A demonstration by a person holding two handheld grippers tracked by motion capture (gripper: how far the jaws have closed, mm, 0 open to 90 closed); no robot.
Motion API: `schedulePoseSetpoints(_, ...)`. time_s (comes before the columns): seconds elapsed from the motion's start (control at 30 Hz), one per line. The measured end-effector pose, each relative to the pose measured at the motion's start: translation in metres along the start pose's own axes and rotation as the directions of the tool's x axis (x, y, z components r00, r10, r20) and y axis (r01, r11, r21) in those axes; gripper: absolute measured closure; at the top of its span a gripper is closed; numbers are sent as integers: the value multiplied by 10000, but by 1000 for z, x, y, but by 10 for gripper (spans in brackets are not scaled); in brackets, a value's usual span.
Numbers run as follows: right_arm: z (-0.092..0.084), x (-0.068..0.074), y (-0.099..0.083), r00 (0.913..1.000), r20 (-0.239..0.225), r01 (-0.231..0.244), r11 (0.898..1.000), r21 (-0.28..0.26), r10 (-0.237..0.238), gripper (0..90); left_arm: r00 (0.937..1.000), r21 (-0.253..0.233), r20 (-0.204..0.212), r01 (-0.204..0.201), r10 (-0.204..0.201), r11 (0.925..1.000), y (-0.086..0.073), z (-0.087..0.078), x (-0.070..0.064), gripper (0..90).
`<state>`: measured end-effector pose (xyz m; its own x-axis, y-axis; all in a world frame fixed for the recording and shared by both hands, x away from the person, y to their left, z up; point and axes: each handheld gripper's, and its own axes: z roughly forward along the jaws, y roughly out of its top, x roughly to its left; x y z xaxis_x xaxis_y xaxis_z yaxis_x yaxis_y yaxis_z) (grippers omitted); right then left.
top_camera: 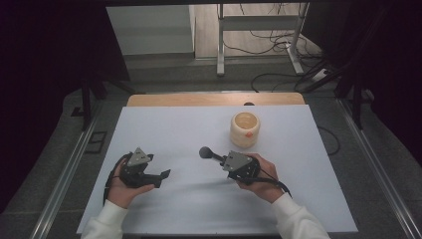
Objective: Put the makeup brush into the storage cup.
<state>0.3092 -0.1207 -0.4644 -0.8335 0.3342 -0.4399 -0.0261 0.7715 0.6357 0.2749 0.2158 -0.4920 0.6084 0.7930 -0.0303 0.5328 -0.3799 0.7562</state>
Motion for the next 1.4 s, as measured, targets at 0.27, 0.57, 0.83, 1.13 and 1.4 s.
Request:
schedulePoseSetpoints(0.27,-4,-5,-1,9997,164,-179,9997,-176,182,745,9998,100,-99,144,-143,9998,-5,3,3,159)
schedulePoseSetpoints(0.57,-7,-12,-2,9964,44,-840,9947,-599,844,746,9993,45,-231,293,-292,9996,-5,2,4,158)
schedulePoseSetpoints(0.83,-11,-24,-4,9821,-43,-1875,9767,-1042,1881,746,9993,124,-191,322,-320,9994,-5,3,4,158)
schedulePoseSetpoints(1.13,-14,-32,-5,9684,-247,-2492,9594,-1321,2482,746,9995,111,-186,261,-259,9996,-3,2,3,158)
schedulePoseSetpoints(1.4,-15,-39,-2,9549,-392,-2967,9421,-1563,2943,746,9994,53,-136,310,-310,9995,-2,0,4,158)
